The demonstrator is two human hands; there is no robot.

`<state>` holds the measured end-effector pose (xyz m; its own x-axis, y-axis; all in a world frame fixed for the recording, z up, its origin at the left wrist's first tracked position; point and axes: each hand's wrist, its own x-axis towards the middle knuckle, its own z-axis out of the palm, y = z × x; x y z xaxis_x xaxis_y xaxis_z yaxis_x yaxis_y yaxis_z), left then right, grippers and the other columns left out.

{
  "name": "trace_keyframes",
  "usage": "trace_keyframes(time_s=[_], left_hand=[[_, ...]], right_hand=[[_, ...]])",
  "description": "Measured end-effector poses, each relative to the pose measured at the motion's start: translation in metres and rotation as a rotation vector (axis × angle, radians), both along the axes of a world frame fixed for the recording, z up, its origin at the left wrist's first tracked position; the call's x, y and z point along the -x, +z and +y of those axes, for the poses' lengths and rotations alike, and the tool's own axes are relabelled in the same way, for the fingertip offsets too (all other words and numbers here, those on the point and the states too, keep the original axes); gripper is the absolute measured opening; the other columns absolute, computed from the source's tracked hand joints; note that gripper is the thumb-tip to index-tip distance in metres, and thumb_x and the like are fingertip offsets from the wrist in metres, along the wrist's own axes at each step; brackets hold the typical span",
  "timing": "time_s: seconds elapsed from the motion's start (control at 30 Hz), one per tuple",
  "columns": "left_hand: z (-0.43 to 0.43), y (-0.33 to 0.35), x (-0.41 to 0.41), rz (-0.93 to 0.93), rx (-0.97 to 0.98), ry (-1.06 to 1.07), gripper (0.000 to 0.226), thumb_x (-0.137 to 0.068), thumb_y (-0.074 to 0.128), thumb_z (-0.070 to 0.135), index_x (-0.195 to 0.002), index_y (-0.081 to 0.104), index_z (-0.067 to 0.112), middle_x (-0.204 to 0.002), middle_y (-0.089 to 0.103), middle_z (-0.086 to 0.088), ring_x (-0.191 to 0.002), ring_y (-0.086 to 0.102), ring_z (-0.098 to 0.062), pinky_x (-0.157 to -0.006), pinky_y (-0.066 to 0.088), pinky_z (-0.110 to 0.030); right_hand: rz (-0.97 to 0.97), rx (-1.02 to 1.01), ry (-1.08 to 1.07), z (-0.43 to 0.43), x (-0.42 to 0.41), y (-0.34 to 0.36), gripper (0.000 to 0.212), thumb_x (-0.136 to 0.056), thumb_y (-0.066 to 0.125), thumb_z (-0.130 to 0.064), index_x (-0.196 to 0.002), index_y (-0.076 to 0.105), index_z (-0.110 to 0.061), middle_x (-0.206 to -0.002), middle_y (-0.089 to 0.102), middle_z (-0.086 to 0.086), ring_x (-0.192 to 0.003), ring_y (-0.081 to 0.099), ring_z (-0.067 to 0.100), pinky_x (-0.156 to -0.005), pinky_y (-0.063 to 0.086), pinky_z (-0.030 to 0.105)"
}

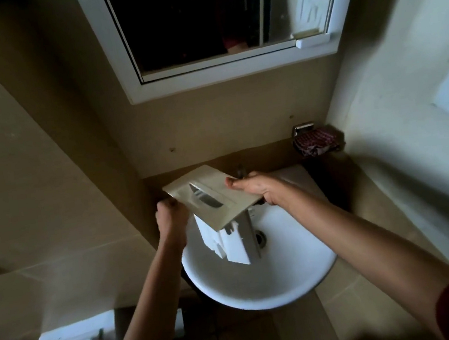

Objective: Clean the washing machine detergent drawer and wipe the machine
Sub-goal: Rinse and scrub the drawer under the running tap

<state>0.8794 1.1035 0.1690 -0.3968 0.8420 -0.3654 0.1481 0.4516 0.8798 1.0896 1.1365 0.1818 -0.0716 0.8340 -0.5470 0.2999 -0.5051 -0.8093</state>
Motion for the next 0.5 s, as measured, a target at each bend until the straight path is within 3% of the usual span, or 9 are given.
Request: trace_keyframes(time_s=[0.1,0.17,0.27,0.33,0.4,0.5], left_hand=[[-0.004,0.024,-0.004,0.32,-0.044,-0.06,0.032,-0.084,0.041,0.021,-0.102,0.061,0.003,-0.11,0.06,-0.021,-0.102,0.056,-0.04,-0.09,0.047,-0.043],[-0.01,0.035,-0.008,0.479,-0.112,-0.029,0.032,-0.086,0.042,0.014,-0.111,0.053,-0.002,-0.12,0.049,-0.027,-0.112,0.047,-0.044,-0.099,0.039,-0.047],[-0.015,0.042,-0.017,0.688,-0.209,-0.15,0.027,-0.092,0.049,0.017,-0.11,0.062,0.001,-0.116,0.057,-0.025,-0.109,0.051,-0.041,-0.092,0.04,-0.041],[-0.014,0.048,-0.027,0.6,-0.03,-0.26,0.044,-0.095,0.047,0.041,-0.103,0.067,0.002,-0.111,0.064,-0.019,-0.108,0.057,-0.036,-0.086,0.043,-0.033],[-0.012,0.053,-0.036,0.455,0.121,-0.288,0.063,-0.09,0.047,0.059,-0.098,0.066,0.0,-0.108,0.065,-0.015,-0.106,0.061,-0.031,-0.086,0.048,-0.032],[-0.013,0.052,-0.051,0.146,0.295,-0.262,0.074,-0.083,0.054,0.066,-0.115,0.055,-0.002,-0.118,0.054,-0.01,-0.113,0.057,-0.031,-0.092,0.051,-0.04]], right_hand=[[0.096,-0.034,-0.098,-0.007,0.01,0.004,0.103,-0.068,0.073,-0.061,-0.146,0.027,-0.011,-0.14,0.047,0.012,-0.12,0.054,0.027,-0.097,0.048,0.04],[0.128,-0.088,-0.104,-0.015,0.016,0.008,0.1,-0.065,0.073,-0.061,-0.14,0.036,-0.007,-0.138,0.05,0.013,-0.118,0.056,0.027,-0.095,0.049,0.039],[0.077,-0.248,-0.036,-0.033,0.025,0.012,0.041,-0.085,0.066,-0.042,-0.101,0.058,-0.005,-0.111,0.067,0.012,-0.096,0.065,0.026,-0.083,0.055,0.037],[-0.1,-0.378,0.066,-0.044,0.03,0.011,0.032,-0.09,0.06,-0.04,-0.091,0.066,-0.008,-0.087,0.068,0.009,-0.075,0.065,0.02,-0.067,0.054,0.03],[-0.253,-0.454,0.157,-0.052,0.035,0.01,0.035,-0.093,0.055,-0.038,-0.076,0.063,-0.009,-0.066,0.058,0.004,-0.057,0.053,0.014,-0.049,0.037,0.023],[-0.361,-0.49,0.218,-0.065,0.043,0.003,0.041,-0.097,0.048,-0.037,-0.063,0.052,-0.014,-0.061,0.051,0.001,-0.058,0.05,0.017,-0.052,0.029,0.028]])
